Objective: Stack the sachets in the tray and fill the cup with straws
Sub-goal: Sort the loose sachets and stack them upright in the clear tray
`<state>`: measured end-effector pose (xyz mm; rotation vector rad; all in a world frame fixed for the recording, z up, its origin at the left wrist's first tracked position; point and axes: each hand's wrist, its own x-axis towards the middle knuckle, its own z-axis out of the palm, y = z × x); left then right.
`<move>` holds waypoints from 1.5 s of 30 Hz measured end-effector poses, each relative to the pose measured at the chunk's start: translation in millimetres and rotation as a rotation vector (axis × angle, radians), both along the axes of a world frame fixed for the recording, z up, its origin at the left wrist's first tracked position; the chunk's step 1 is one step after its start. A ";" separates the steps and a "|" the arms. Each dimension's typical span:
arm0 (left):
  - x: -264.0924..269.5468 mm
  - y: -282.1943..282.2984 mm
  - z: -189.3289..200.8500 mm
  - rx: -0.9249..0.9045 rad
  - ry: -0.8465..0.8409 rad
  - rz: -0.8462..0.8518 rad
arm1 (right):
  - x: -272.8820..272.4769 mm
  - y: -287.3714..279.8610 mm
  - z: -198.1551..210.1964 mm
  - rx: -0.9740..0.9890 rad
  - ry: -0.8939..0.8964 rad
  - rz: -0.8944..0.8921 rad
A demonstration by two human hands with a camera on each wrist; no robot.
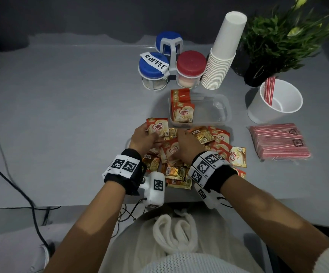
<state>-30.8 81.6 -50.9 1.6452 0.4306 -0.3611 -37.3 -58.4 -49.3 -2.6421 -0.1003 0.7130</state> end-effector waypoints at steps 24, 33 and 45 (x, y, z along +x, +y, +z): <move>7.9 -35.5 15.2 -0.134 -0.054 -0.135 | 44.7 -34.3 14.3 0.606 -0.178 -0.425; 18.6 -45.0 8.4 -0.016 -0.090 -0.204 | 50.2 -39.1 11.3 0.682 -0.151 -0.445; 60.9 -55.2 26.9 0.265 -0.193 -0.143 | 87.5 -56.5 24.7 0.698 -0.165 -0.425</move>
